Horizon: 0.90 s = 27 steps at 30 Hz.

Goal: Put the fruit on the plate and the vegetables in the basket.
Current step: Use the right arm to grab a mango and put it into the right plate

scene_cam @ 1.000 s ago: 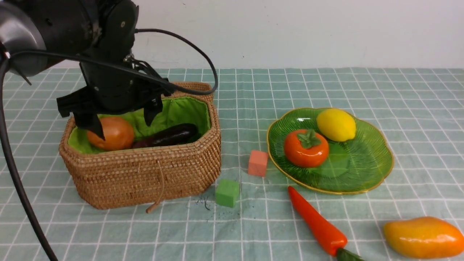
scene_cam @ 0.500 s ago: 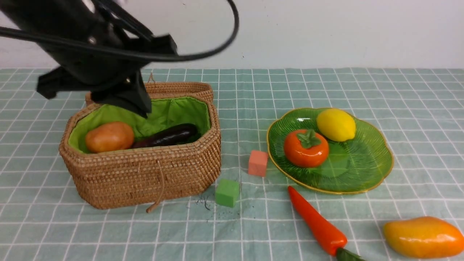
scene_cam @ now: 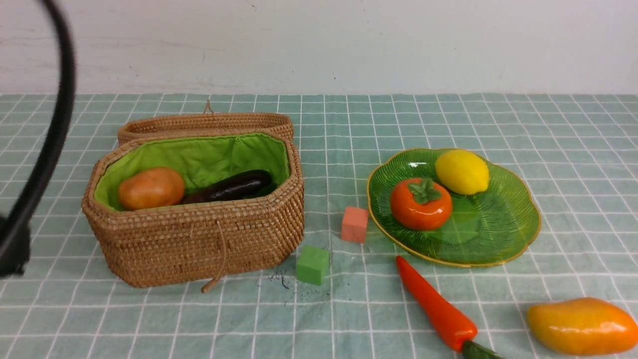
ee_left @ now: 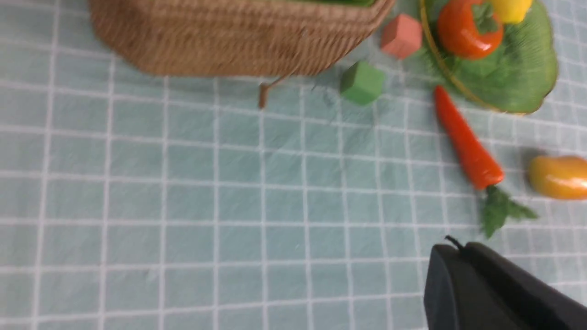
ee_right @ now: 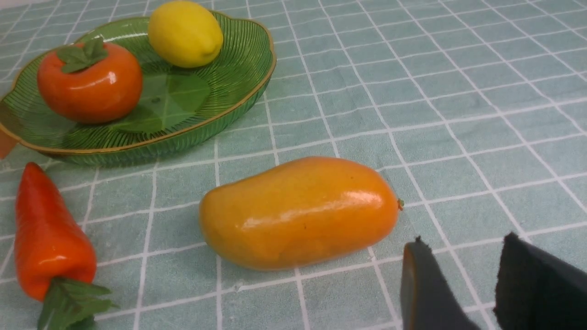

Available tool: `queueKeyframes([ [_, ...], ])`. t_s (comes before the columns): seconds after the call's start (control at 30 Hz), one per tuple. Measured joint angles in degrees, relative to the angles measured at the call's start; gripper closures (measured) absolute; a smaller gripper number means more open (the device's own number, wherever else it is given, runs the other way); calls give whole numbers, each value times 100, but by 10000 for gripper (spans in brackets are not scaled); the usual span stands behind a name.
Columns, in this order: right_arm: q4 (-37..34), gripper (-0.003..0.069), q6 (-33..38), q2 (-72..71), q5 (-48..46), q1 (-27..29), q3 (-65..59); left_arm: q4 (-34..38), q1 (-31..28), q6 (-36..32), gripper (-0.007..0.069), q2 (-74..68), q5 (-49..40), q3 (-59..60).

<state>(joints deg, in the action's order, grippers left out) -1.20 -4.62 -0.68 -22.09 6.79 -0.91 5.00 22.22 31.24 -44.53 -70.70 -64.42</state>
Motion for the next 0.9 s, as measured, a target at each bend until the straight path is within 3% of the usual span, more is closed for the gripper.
queueKeyframes([
  [0.27,0,415,0,0,0,0,0,-24,0,0,638,1053,-2,1241],
  [0.7,0,415,0,0,0,0,0,-234,0,0,638,1124,-2,1363],
  [0.9,0,415,0,0,0,0,0,-750,0,-103,637,1415,916,1489],
])
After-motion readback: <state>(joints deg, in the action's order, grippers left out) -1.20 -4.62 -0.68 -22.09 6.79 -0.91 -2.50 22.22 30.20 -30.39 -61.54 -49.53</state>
